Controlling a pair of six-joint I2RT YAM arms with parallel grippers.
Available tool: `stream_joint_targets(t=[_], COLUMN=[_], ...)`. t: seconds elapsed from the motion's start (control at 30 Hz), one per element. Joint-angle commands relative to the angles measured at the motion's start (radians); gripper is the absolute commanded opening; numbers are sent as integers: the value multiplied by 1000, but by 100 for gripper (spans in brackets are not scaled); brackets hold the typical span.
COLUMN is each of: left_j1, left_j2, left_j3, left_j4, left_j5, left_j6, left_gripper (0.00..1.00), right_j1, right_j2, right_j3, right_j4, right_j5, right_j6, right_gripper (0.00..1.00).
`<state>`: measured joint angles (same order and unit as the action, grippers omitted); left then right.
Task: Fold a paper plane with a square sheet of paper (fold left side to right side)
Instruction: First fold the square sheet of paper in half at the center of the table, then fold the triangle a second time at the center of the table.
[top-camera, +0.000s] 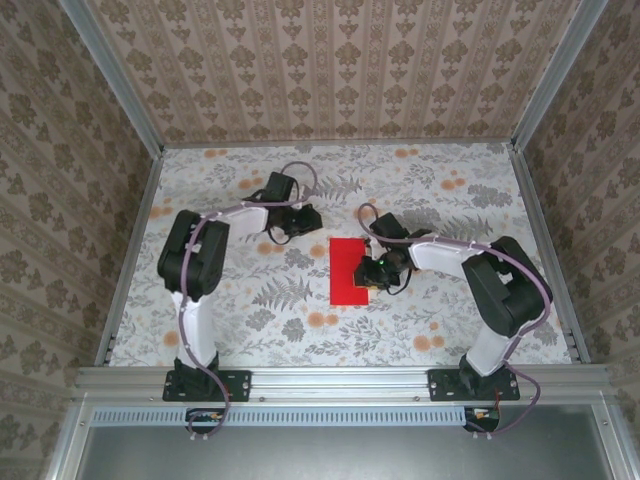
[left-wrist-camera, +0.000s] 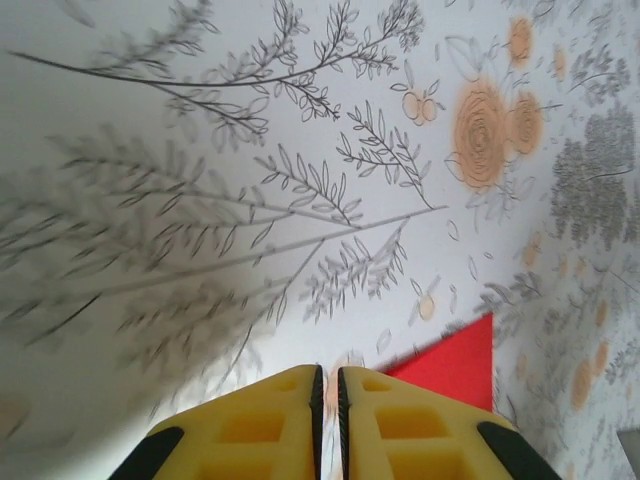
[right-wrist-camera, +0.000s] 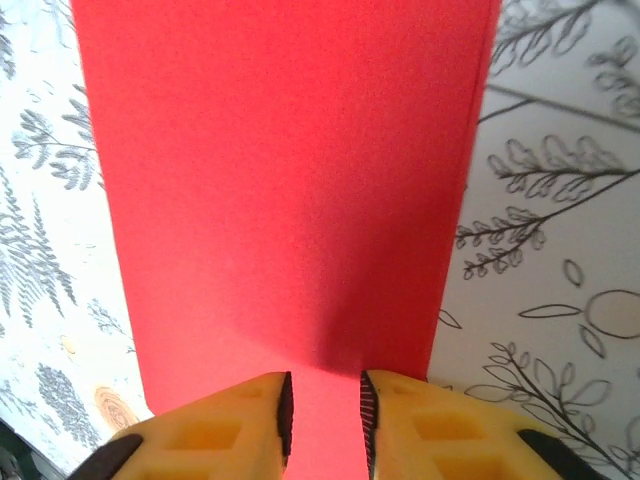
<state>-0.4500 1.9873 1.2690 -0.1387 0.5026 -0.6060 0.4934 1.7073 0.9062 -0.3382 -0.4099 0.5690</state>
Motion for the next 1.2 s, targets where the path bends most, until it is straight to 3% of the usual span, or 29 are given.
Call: stream_joint_targets(t=[0.0,0.27,0.43,0.57,0.87,1.17], left_j1=[0,-111,-139,-140,-144,-145], left_j2=[-105,-67,10,33,33,28], left_j3=[-46,-72,-27,-19,-66,-69], left_j4=[-55,-42,-55,-76,-65,-62], left_j5=[3,54,27,-13,-20,-15], left_j6=[36,-5,-7,-6,-8,-7], left_gripper=[15,15,15,14,14,14], right_j1=[-20,-125,-179,-185,-168,-116], right_j2=[-91,-211,-236,-210,-108,-36], right_j3=[-17,-97,-135,-116,-130,-115], right_j4=[70,134,139,53,26,95], right_j5=[25,40,-9,-42,-273,-307], right_j6=[25,45,66,42,97,144], right_gripper=[36,62,68,68,53,52])
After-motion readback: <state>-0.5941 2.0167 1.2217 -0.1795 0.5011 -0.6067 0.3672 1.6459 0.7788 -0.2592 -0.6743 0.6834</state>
